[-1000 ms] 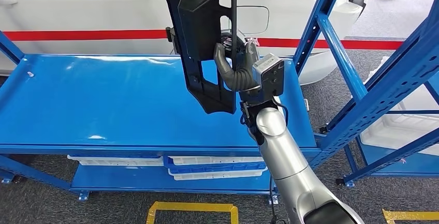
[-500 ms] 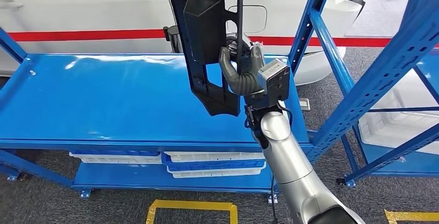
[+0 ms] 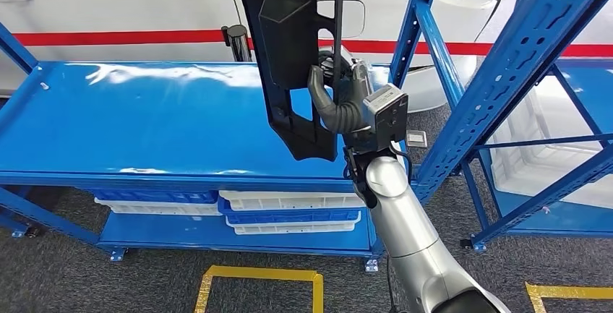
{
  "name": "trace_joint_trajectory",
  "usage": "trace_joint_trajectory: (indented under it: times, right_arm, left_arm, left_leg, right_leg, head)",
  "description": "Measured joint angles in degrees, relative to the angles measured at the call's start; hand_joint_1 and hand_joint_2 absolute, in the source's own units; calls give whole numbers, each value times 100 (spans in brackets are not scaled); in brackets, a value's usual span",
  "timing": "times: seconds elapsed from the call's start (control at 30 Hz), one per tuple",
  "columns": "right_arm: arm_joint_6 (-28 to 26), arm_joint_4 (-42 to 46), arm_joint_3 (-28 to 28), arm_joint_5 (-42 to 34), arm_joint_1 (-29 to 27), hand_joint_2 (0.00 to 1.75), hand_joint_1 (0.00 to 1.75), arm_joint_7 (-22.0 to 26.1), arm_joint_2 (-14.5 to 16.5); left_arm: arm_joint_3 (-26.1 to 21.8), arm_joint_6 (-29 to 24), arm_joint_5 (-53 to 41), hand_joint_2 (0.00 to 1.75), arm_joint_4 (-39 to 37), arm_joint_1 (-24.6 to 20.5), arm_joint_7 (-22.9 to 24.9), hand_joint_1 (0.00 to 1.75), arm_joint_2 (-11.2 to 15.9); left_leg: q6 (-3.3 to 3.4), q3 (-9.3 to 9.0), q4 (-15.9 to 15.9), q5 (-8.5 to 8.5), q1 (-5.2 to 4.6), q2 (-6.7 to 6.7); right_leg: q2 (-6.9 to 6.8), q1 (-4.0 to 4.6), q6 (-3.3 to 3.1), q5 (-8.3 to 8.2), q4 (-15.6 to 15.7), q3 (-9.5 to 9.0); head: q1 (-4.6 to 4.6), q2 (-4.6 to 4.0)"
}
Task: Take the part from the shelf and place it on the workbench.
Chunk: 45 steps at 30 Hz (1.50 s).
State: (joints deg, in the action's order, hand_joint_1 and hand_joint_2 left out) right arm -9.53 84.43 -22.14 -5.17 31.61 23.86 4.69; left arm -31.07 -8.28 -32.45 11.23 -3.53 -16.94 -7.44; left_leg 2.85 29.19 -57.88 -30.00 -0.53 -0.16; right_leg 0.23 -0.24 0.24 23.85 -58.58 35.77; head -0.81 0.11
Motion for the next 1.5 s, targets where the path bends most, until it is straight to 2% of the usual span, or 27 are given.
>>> trace_joint_trajectory:
  times: [0.07,0.1,0.13,0.2,0.27,0.33,0.4,0.43,0.5,0.57,0.6,0.67,0.73,0.77,0.83,0.9,0.97,1.0,1.1,1.17,1.23,1.27,1.3,1.37,1.4,1.43,1.5]
  right_arm:
    - [1,7,4,10,-1,175,175,6,-13]
    - [3,10,8,26,2,175,175,15,-22]
    - [7,14,13,46,11,175,175,25,-34]
    - [17,18,19,83,26,175,175,43,-60]
    - [31,18,21,106,14,175,175,48,-87]
    - [44,23,23,123,-1,175,175,49,-114]
    - [50,41,23,134,-1,175,175,51,-127]
    - [51,59,22,143,-3,175,175,54,-129]
    - [52,90,27,160,-19,175,175,67,-133]
    - [55,110,32,172,-38,175,175,78,-139]
    - [61,121,32,175,-43,175,175,80,-137]
    - [118,164,31,158,-56,175,175,84,-132]
    - [224,222,31,106,-88,175,175,87,-124]
    - [269,247,31,81,-113,175,175,87,-121]
    - [318,283,31,62,-165,175,175,88,-120]
    - [346,331,31,62,-193,175,175,93,-117]
    - [371,401,33,50,-203,175,175,109,-115]
    - [384,432,34,40,-210,175,175,120,-114]
    - [443,491,36,-29,-289,175,175,166,-117]
    - [479,516,49,-100,-368,175,175,211,-131]
    - [500,526,60,-150,-438,175,175,255,-146]
    - [513,527,63,-167,-483,175,175,277,-154]
    - [523,527,63,-180,-532,175,175,295,-163]
    - [537,527,63,-197,-610,175,175,317,-176]
    - [539,528,63,-201,-630,175,175,323,-180]
    - [542,532,63,-202,-639,175,175,330,-180]
    - [551,552,62,-199,-655,175,175,352,-179]
  left_arm:
    - [1,-4,-2,175,-2,-2,2,0,-14]
    - [1,-4,-4,175,-3,-4,7,0,-19]
    - [1,-3,-11,175,-4,-8,14,0,-25]
    - [1,3,-35,175,-4,-18,31,0,-38]
    - [2,8,-55,175,-4,-21,40,0,-56]
    - [2,8,-61,175,-4,-21,45,0,-72]
    - [2,8,-64,175,-3,-25,48,0,-73]
    - [2,9,-67,175,-2,-27,48,0,-74]
    - [2,15,-78,175,1,-29,49,0,-67]
    - [3,26,-88,175,-1,-23,51,0,-65]
    - [2,31,-92,175,-2,-19,52,0,-60]
    - [2,38,-98,175,-2,-17,54,0,-56]
    - [3,41,-104,175,-2,-18,55,0,-55]
    - [3,42,-105,175,-2,-19,55,0,-54]
    - [4,46,-105,175,-2,-20,55,0,-50]
    - [3,53,-105,175,1,-31,52,0,-38]
    - [3,57,-105,175,6,-52,44,0,-23]
    - [2,57,-105,175,8,-59,39,0,-17]
    - [0,58,-105,175,2,-57,33,0,-19]
    - [-2,57,-105,175,-2,-55,33,0,-17]
    - [-3,57,-105,175,-2,-54,33,0,-16]
    - [-3,58,-105,175,-2,-51,33,0,-18]
    - [-3,58,-105,175,-2,-50,33,0,-22]
    - [-4,58,-103,175,-2,-49,33,0,-28]
    - [-4,57,-101,175,-2,-50,33,0,-30]
    - [-5,54,-99,175,-1,-50,32,0,-30]
    - [-5,46,-104,175,1,-47,0,0,-34]
  left_leg:
    - [22,22,90,131,-26,11]
    - [39,40,149,212,-15,28]
    - [52,76,206,297,2,44]
    - [56,199,244,431,22,62]
    - [29,362,228,544,35,72]
    - [-28,541,181,646,74,85]
    - [-104,719,80,717,107,90]
    - [-143,791,20,743,110,88]
    - [-203,874,-54,804,90,77]
    - [-252,916,-74,871,108,71]
    - [-274,956,-111,814,127,68]
    - [-325,1101,-468,384,154,60]
    - [-357,1277,-1189,-183,157,53]
    - [-358,1316,-1512,-312,159,53]
    - [-318,1164,-1682,-199,156,52]
    - [-210,628,-1107,20,132,28]
    - [-115,54,-320,-35,83,1]
    - [-85,-90,-86,-96,53,-7]
    - [-18,-75,146,52,14,16]
    - [31,41,261,264,36,47]
    - [53,210,277,426,32,61]
    - [50,309,274,501,30,68]
    - [42,410,269,579,31,75]
    - [9,626,240,729,40,87]
    - [-17,728,207,791,47,89]
    - [-46,830,156,837,45,88]
    - [-108,953,60,906,34,84]
  right_leg:
    - [-15,-16,76,-43,6,23]
    - [-16,-9,91,21,-48,69]
    - [-16,-2,88,163,-189,137]
    - [-15,-26,57,616,-781,339]
    - [-16,-72,118,871,-1400,451]
    - [-18,-124,290,721,-1392,251]
    - [-21,-171,440,559,-717,-270]
    - [-16,-161,447,581,-374,-500]
    - [-8,-131,382,712,-41,-685]
    - [-12,-140,268,671,-43,-603]
    - [-16,-145,193,625,-54,-563]
    - [-26,-146,32,502,-50,-432]
    - [-29,-112,-51,374,-57,-280]
    - [-30,-94,-60,313,-59,-203]
    - [-30,-57,-60,196,-62,-57]
    - [-26,-33,-49,83,-61,64]
    - [-29,-20,1,-18,-54,128]
    - [-37,-32,39,-65,-43,140]
    - [-46,-44,156,-163,-1,190]
    - [-38,-24,124,146,-238,324]
    - [-36,-39,63,675,-855,474]
    - [-36,-48,83,819,-1201,507]
    - [-36,-55,138,843,-1468,492]
    - [-36,-73,302,596,-1492,224]
    - [-37,-87,355,491,-1210,-43]
    - [-36,-88,368,505,-767,-396]
    - [-30,-66,274,748,12,-892]
  head:
    - [2,0]
    - [-3,0]
    - [-9,0]
    - [-21,0]
    - [-22,0]
    - [-21,0]
    - [-27,0]
    - [-30,0]
    - [-25,0]
    - [-11,0]
    - [-6,0]
    - [4,0]
    - [14,0]
    - [15,0]
    - [15,0]
    - [15,0]
    - [11,0]
    - [9,0]
    - [17,0]
    - [-5,0]
    - [-31,0]
    - [-33,0]
    - [-33,0]
    - [-33,0]
    - [-35,0]
    - [-46,0]
    - [-60,0]
